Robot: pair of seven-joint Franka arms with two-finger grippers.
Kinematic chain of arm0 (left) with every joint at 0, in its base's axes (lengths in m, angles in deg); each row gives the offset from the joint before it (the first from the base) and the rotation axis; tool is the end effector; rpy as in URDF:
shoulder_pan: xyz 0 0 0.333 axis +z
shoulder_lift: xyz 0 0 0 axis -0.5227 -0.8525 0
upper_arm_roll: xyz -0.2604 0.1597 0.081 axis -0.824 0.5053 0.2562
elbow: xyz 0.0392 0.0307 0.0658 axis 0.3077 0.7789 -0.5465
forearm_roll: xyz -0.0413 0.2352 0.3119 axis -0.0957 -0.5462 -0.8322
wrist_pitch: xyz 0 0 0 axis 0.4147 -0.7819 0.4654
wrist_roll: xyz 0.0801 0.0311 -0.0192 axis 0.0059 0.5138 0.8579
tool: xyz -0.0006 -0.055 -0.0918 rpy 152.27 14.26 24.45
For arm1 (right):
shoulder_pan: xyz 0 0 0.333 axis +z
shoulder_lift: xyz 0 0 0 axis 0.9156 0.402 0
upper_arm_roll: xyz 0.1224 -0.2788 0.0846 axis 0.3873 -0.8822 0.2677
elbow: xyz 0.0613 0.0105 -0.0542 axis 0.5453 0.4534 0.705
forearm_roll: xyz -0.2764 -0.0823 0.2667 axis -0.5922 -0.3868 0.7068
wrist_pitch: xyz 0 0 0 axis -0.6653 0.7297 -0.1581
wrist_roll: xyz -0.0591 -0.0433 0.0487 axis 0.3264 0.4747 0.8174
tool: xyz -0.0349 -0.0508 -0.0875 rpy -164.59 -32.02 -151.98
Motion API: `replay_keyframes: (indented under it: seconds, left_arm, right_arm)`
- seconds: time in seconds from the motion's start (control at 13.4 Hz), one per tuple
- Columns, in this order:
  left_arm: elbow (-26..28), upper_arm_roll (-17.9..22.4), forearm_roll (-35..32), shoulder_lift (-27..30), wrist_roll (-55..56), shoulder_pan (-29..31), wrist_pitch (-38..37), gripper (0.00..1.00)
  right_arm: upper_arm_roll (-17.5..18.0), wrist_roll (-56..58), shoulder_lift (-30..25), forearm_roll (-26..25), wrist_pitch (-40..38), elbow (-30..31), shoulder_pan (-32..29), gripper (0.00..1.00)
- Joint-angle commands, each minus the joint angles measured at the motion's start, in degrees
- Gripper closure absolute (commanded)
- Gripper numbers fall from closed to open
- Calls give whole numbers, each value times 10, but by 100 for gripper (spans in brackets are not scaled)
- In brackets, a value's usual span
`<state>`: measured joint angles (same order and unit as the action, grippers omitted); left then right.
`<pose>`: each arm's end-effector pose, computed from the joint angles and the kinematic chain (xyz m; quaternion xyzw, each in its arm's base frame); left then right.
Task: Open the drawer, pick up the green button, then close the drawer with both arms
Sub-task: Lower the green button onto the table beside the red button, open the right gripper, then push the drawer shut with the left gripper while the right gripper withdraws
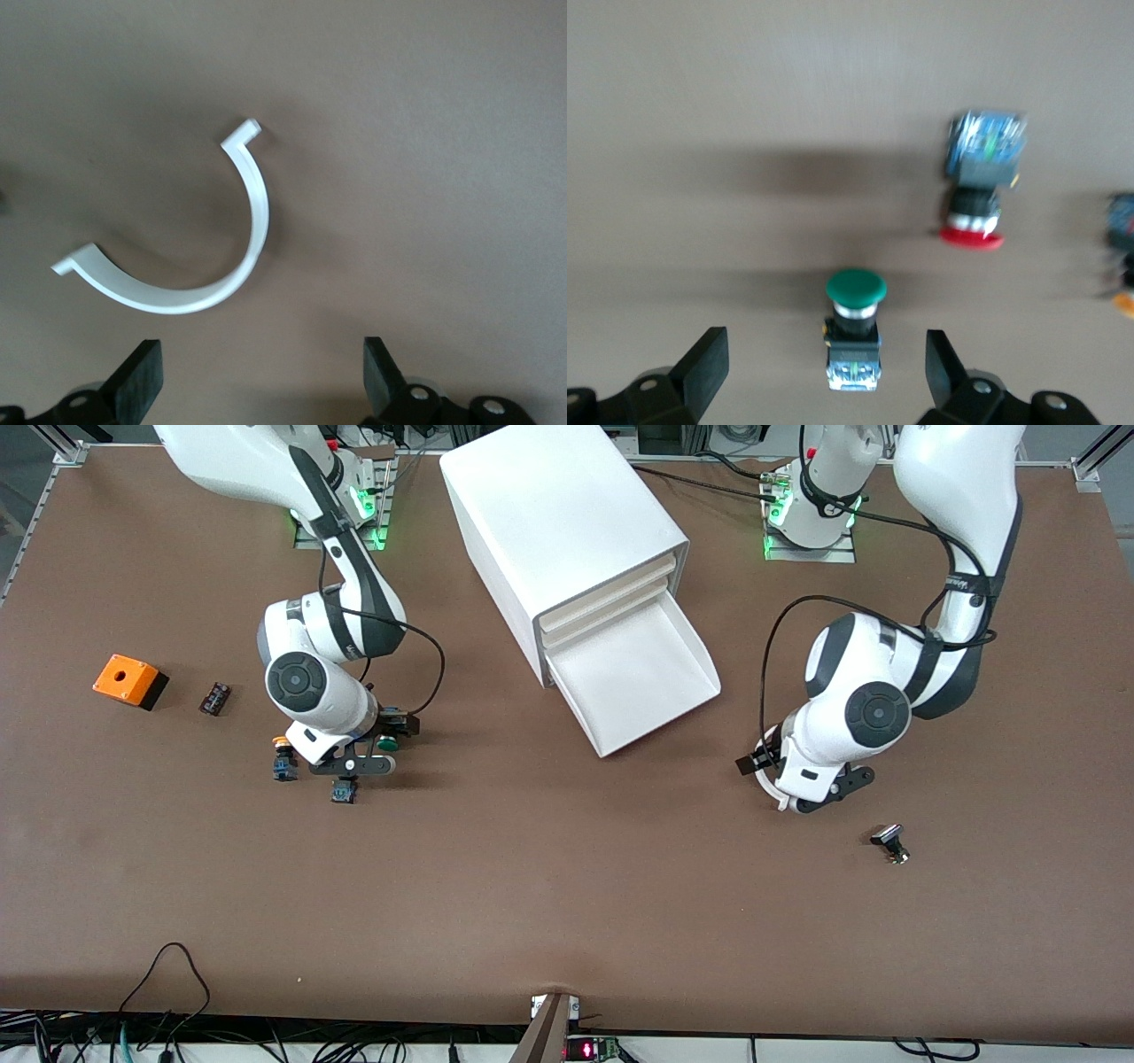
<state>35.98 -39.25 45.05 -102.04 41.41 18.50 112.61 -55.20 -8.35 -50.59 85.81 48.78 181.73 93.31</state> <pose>0.6055 -0.1930 0.2821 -0.9640 -0.2477 0.0958 0.0151 0.5816 0.2051 0.2729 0.9987 0.0115 -0.0465 0.0164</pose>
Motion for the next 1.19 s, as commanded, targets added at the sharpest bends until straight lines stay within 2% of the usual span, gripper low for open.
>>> replay_keyframes:
  seconds: [0.0, 0.22, 0.37, 0.52, 0.6, 0.74, 0.82, 0.97, 1.12]
  left_arm:
    - [-3, 3, 7, -21, 93, -63, 32, 1]
    - [6, 3, 1, -27, 143, -86, 61, 1]
    - [61, 1, 2, -21, 161, -99, 161, 1]
    - [91, -3, 2, -21, 213, -116, 211, 1]
    - [92, -4, 2, -23, 223, -126, 213, 1]
    - [93, -5, 2, -23, 224, -128, 214, 1]
    - [96, -7, 4, -20, 223, -128, 213, 1]
    - [103, -44, 9, -16, 225, -120, 205, 1]
    - [105, -76, 36, -17, 222, -105, 203, 1]
  right_arm:
    - [-27, 27, -25, 4, -54, -56, -5, 2]
    - [-66, 74, -34, 4, -119, -113, -5, 2]
    - [-85, 94, -43, 5, -153, -141, -5, 1]
    - [-101, 109, -44, 5, -185, -173, -6, 2]
    - [-109, 116, -43, 10, -208, -192, -6, 1]
    - [-124, 138, -43, 73, -255, -241, -31, 1]
    - [-126, 152, -43, 71, -273, -256, -39, 1]
    - [-127, 147, -43, 67, -329, -307, -51, 1]
    - [-134, 145, -38, 32, -379, -354, -51, 1]
